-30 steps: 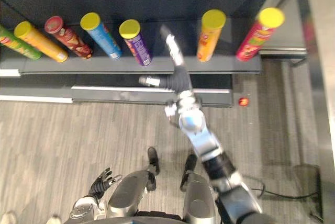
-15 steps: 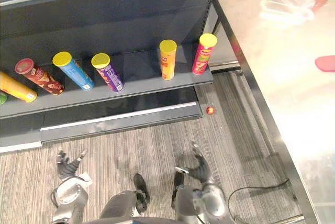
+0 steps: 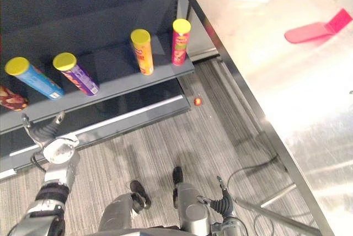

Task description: Put the gum and the chips on the shelf.

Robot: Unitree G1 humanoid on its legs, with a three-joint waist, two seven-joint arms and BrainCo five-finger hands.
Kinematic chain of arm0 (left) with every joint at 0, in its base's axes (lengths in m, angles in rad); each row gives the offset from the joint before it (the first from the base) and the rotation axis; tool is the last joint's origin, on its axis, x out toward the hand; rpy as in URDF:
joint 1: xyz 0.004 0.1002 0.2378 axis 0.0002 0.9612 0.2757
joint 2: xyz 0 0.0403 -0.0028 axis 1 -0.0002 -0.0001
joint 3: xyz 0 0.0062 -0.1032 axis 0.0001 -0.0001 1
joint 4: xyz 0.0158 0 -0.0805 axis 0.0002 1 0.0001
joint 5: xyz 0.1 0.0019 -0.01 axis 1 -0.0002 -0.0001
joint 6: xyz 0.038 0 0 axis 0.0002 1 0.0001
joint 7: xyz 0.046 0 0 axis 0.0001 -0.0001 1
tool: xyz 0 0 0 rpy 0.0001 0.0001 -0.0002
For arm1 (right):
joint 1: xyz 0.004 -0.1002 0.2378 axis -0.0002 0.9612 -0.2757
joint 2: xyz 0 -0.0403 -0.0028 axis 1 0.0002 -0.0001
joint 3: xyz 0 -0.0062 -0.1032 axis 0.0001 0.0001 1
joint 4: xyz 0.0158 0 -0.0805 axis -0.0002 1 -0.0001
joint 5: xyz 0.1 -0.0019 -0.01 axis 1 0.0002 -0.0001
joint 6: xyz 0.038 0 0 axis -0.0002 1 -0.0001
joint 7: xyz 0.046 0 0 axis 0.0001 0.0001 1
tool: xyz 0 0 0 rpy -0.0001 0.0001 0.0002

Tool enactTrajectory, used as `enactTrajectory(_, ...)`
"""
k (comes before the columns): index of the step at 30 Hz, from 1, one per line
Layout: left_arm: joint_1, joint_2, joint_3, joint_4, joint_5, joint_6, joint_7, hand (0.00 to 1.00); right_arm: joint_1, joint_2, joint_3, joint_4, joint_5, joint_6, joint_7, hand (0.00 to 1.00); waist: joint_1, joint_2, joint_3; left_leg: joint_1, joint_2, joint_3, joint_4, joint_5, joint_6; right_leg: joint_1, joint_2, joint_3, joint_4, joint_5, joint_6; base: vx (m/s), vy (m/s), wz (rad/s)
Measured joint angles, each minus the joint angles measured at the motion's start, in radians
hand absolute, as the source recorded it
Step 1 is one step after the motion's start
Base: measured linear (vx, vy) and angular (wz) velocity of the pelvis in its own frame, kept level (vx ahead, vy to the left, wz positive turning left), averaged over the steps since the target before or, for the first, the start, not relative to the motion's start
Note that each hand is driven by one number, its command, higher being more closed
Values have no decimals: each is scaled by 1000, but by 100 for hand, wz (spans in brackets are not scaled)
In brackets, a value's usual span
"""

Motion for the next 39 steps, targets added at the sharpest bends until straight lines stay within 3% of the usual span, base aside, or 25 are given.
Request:
enactTrajectory(10,-238,136,1,170,39,36,6,0,-67,13,5,75,1,-12,-48,0,-21,-38,56,-119,57,20,123,-44,10,-121,25,31,77,9,-7,-8,22,-12)
enactTrajectory(25,-376,144,71,164,77,87,26,0,-88,5,37,53,4,-6,-107,0,-13,-53,98,-254,127,19,226,-80,4,-258,58,30,156,1,-18,-2,-24,-5)
enactTrajectory(39,-466,143,83,98,79,86,2,0,-91,-7,41,5,5,2,-115,0,-1,-54,109,-320,214,101,303,-100,9,-365,64,3,255,-28,-45,17,-35,1)
